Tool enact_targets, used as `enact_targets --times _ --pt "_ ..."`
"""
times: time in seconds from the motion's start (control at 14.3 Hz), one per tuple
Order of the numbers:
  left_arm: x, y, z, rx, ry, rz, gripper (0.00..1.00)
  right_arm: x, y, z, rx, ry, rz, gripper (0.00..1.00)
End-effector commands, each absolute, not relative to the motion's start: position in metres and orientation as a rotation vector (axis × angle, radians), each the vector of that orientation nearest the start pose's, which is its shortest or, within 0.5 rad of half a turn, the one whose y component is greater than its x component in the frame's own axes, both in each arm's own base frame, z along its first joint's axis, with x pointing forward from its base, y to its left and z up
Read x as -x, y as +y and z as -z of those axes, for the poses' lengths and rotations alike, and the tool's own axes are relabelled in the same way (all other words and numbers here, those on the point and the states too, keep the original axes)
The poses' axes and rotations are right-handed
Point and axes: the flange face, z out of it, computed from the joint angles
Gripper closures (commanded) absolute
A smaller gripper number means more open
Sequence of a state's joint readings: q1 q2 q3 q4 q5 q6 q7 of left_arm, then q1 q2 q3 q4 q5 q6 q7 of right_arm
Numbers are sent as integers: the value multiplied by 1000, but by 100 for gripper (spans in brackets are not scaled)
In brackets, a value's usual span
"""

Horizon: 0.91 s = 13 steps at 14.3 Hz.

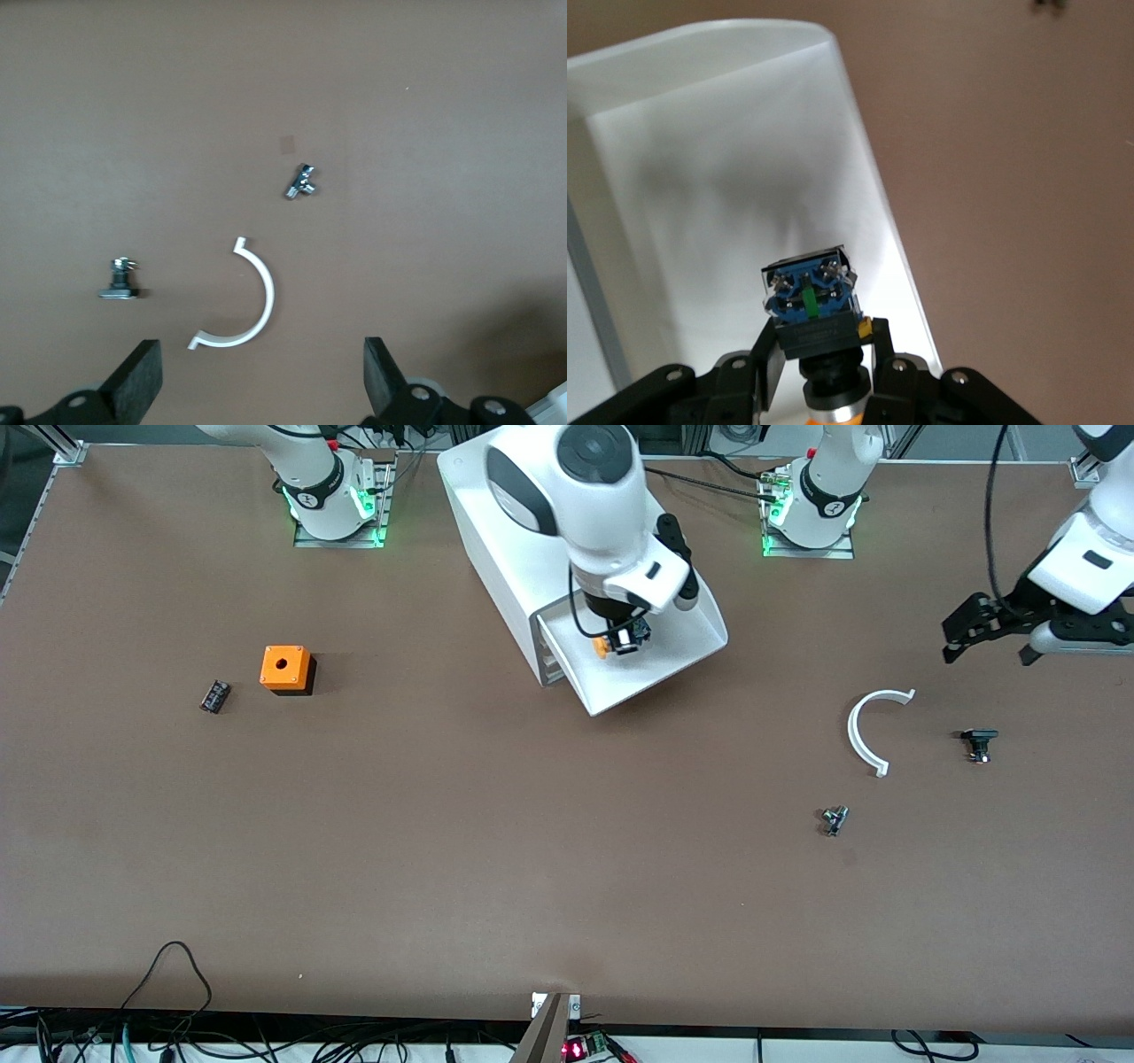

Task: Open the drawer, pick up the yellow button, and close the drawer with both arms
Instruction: 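Lift the button out with the right gripper while the left gripper reaches the drawer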

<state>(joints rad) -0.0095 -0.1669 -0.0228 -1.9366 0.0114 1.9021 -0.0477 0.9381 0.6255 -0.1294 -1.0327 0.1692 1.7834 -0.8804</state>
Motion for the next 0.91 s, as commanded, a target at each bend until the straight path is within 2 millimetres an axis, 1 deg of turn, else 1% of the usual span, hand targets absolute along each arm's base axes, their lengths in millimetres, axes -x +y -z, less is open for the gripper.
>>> enact_targets --times 0.0,0.07,0.14,0.21,0.28,0.42,0.49,0.56,0.63,0.7,0.84 --pt "-540 -63 -544 3155 -127 196 0 -500 531 -522 -2419 2151 -226 78" --pt "-544 -84 -527 3160 -170 184 0 -513 515 -521 -2525 2013 -216 78" --pt "-547 -107 -509 3169 -239 169 0 -522 498 -521 -2593 1873 -224 78" --pt "-546 -133 -493 3172 -310 159 0 -531 481 -518 -2658 1698 -239 78" --pt "-544 -157 -477 3174 -385 155 0 -538 460 -507 -2726 1518 -215 78" --pt "-535 -192 -449 3173 -485 141 0 -566 396 -483 -2865 1188 -122 78" --pt "-530 -209 -433 3174 -529 135 0 -579 367 -475 -2905 1085 -88 78" --pt "-520 -230 -420 3176 -588 139 0 -593 330 -464 -2940 968 -33 77" --pt "-510 -249 -407 3175 -649 135 0 -603 292 -455 -2972 847 11 77" --pt "-501 -262 -398 3176 -702 140 0 -610 258 -439 -2991 740 70 77" --pt "-482 -284 -380 3178 -748 131 0 -618 185 -416 -3021 578 165 77"
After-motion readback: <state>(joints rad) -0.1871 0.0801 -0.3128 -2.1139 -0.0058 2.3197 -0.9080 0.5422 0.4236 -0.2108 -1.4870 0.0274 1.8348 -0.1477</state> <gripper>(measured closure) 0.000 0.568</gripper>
